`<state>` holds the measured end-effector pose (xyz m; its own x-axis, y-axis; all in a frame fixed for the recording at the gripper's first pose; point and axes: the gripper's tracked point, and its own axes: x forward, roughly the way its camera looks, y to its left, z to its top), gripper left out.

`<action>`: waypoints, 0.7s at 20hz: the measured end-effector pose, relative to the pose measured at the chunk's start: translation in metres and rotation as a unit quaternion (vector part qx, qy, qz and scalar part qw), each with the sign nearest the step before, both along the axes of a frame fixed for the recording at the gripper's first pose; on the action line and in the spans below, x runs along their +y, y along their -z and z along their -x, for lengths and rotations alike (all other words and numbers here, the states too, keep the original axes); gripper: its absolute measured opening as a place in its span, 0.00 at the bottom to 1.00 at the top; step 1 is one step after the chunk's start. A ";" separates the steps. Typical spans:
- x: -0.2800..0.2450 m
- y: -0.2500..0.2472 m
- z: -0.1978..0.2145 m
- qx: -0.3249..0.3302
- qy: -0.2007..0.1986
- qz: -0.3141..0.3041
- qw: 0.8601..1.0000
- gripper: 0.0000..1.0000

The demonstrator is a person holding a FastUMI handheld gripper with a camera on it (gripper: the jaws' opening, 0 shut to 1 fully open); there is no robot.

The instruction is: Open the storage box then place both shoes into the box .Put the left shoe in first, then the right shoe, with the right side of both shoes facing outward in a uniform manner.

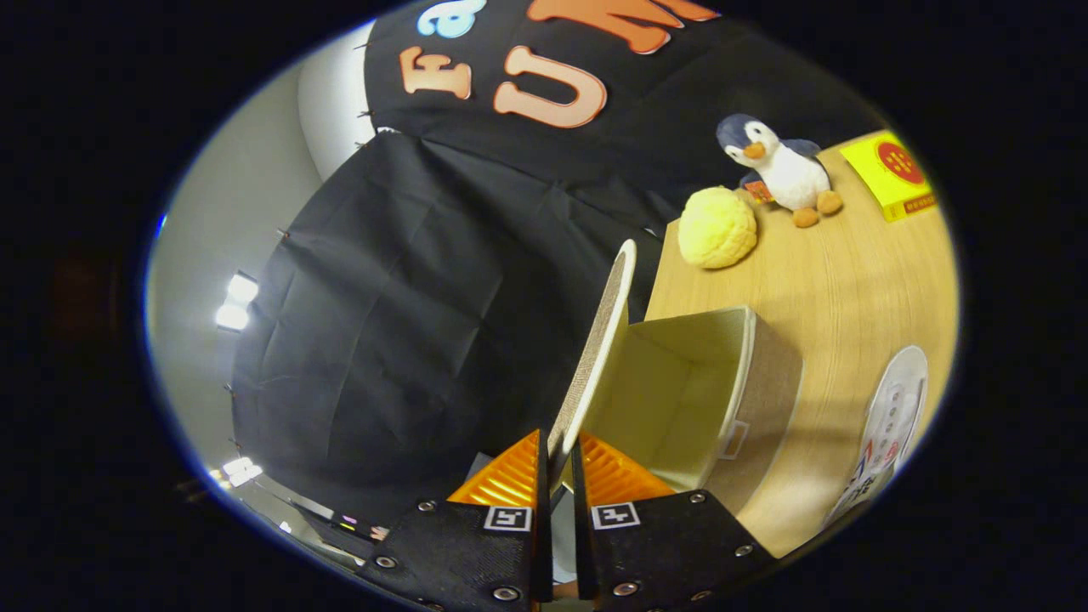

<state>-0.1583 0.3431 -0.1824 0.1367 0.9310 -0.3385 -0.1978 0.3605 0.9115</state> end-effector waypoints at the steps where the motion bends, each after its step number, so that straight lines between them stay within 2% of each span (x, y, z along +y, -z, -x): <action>1: 0.006 -0.008 -0.001 -0.021 -0.008 0.004 1.000 0.11; 10: 0.105 -0.045 -0.007 -0.085 -0.061 0.008 0.994 0.17; 14: 0.158 -0.041 -0.002 -0.096 -0.084 0.018 0.992 0.17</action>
<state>-0.1561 0.5009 -0.1411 0.0458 0.9341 -0.3539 -0.4259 0.3388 0.8390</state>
